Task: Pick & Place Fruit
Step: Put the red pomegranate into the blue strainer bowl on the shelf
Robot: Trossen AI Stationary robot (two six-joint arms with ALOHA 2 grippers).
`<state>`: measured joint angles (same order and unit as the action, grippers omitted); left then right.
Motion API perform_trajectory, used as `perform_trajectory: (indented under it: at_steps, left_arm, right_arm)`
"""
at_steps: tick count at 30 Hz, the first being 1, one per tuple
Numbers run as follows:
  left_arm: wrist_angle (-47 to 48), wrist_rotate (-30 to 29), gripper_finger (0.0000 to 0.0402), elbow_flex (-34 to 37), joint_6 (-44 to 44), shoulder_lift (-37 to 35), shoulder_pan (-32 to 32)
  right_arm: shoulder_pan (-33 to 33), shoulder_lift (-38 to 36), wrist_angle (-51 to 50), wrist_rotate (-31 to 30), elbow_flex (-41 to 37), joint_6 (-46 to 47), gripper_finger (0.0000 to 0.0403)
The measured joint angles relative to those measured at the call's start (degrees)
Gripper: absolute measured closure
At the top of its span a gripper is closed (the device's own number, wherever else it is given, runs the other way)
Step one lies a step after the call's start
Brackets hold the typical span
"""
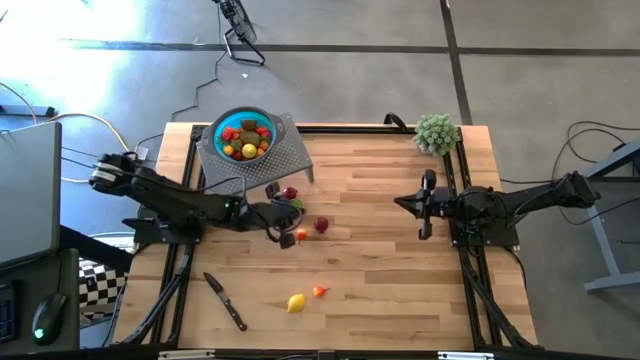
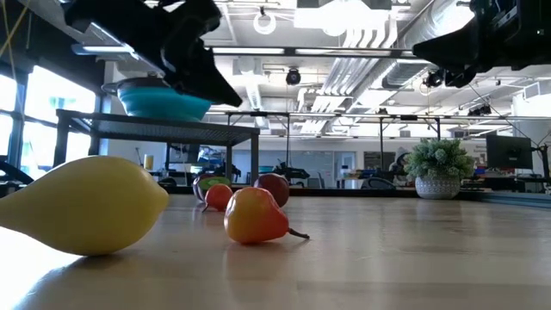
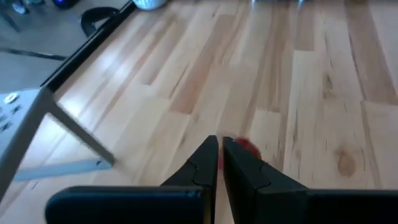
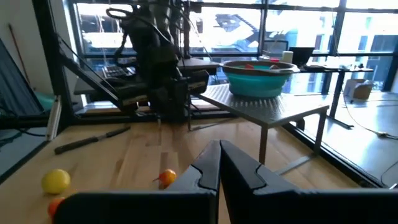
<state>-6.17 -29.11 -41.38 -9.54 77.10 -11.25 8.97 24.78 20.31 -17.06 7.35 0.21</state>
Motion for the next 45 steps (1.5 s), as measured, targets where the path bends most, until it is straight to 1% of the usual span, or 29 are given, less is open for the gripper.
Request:
perform_trajectory:
  at_steps: [3,6,8,15,18,24,29,31,33,38,45]
  left_arm:
    - [0.32,0.91,0.0382,-1.05,0.06,1.06,0.0]
    - [-0.21,4.82,0.0382,-1.72,0.11,1.59,0.0]
    - [-0.1,6.42,0.0382,-1.72,0.15,1.6,0.0]
    - [-0.5,6.6,0.0382,-1.74,0.19,1.6,0.0]
    - [-0.39,7.73,0.0382,-1.76,0.21,1.6,0.0]
    - [-0.48,7.82,0.0382,-1.76,0.15,1.6,0.0]
    - [0.43,7.67,0.0379,-1.76,-2.56,1.6,0.57]
    - [0.78,7.62,0.0366,-1.76,-4.15,1.6,1.27]
    - [1.7,7.57,0.0342,-1.76,-5.53,1.6,2.32]
    - [3.67,7.63,0.026,-1.76,-8.87,1.6,4.13]
    - [2.95,8.26,0.015,-1.76,-8.81,1.6,4.13]
  right_arm:
    - [0.0,0.0,-0.07,0.02,0.0,0.0,0.04]
    - [0.0,0.02,0.02,-0.2,0.0,0.0,0.04]
    - [0.0,0.02,-0.02,-1.07,0.0,-0.02,0.04]
    - [0.0,0.06,0.05,-2.48,0.02,-0.02,0.04]
    - [0.0,0.06,0.05,-2.51,0.02,-0.02,0.04]
    - [0.0,0.06,0.05,-2.51,0.07,-0.02,0.04]
    - [0.0,0.06,0.04,-2.51,0.07,-0.01,0.0401]
    - [0.0,0.06,0.03,-2.51,0.07,-0.02,0.0401]
    - [0.0,0.06,0.02,-2.51,0.07,-0.01,0.0401]
    - [0.0,0.06,0.02,-2.51,0.07,-0.02,0.0401]
    - [0.0,0.06,0.02,-2.51,0.07,-0.42,0.0401]
